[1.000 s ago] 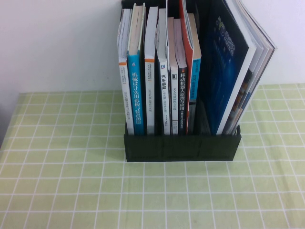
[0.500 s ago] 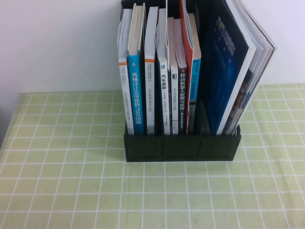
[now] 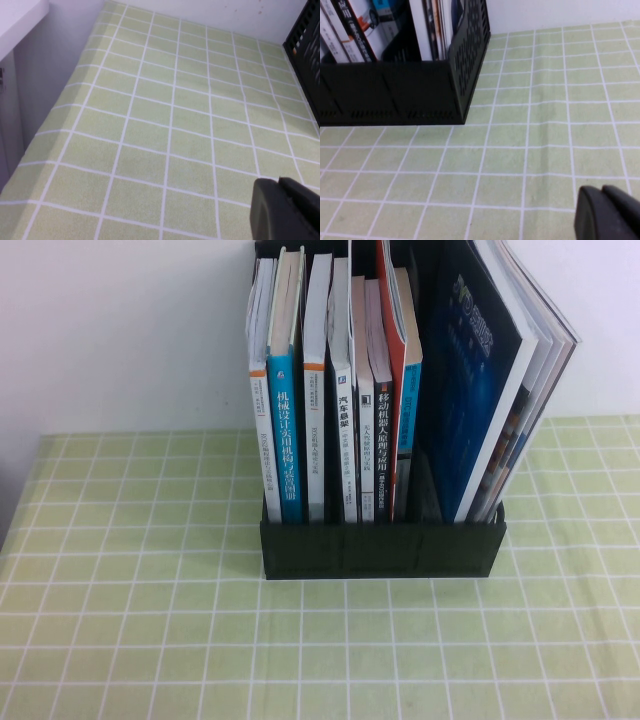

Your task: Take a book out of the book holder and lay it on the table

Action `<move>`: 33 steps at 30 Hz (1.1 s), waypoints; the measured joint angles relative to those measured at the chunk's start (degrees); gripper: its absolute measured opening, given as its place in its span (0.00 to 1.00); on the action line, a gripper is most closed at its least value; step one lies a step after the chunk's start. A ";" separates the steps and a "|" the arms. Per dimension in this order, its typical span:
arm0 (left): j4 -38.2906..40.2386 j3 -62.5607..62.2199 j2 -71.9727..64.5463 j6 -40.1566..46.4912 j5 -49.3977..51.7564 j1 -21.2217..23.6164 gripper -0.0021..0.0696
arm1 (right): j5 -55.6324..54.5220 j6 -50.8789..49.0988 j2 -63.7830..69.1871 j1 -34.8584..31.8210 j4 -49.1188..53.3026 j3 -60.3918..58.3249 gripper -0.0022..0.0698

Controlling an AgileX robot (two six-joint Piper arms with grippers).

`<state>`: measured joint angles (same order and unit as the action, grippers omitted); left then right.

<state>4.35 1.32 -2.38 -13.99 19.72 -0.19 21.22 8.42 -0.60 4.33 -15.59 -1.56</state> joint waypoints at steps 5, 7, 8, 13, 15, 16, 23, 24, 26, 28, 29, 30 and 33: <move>0.00 0.00 0.00 0.00 0.00 0.00 0.02 | 0.11 0.00 0.00 0.00 -1.41 0.00 0.03; 0.00 0.00 0.00 0.00 0.00 0.00 0.02 | 0.11 0.00 0.00 0.00 -1.52 0.00 0.03; 0.00 0.00 0.00 0.00 0.00 0.00 0.02 | 0.11 0.00 0.00 0.00 -1.52 0.00 0.03; 0.00 0.00 0.00 0.00 0.00 0.00 0.02 | 0.11 0.00 0.00 0.00 -1.72 0.00 0.03; 0.00 0.00 0.00 0.00 0.00 0.00 0.02 | 0.22 0.00 0.00 0.00 -1.72 0.00 0.03; 0.00 0.00 0.00 0.00 0.00 0.00 0.02 | 0.22 0.00 0.00 0.00 -1.72 0.00 0.03; 0.00 0.00 0.00 0.10 0.00 0.00 0.02 | 0.22 0.11 0.00 0.00 -1.88 0.00 0.03; 0.00 0.00 0.00 0.10 0.00 0.00 0.02 | 0.22 0.19 0.00 0.00 -1.88 0.00 0.03; 0.00 0.00 0.00 0.10 0.00 0.00 0.02 | 0.22 0.40 0.00 0.00 -1.98 0.00 0.03; 0.00 0.00 0.00 0.10 0.00 0.00 0.02 | 0.22 0.40 0.00 0.00 -2.10 0.00 0.03; 0.00 0.00 0.00 0.10 0.00 0.00 0.02 | 0.22 0.55 0.00 0.00 -2.10 0.00 0.03; 0.00 0.00 0.00 0.10 0.00 0.00 0.02 | 0.22 0.54 0.00 0.00 -2.10 0.00 0.03; 0.00 0.00 0.00 0.10 0.00 0.00 0.02 | 0.22 0.66 0.00 0.00 -2.10 0.00 0.03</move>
<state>4.35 1.32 -2.38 -13.89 19.72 -0.19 21.44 9.09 -0.60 4.33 -17.69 -1.56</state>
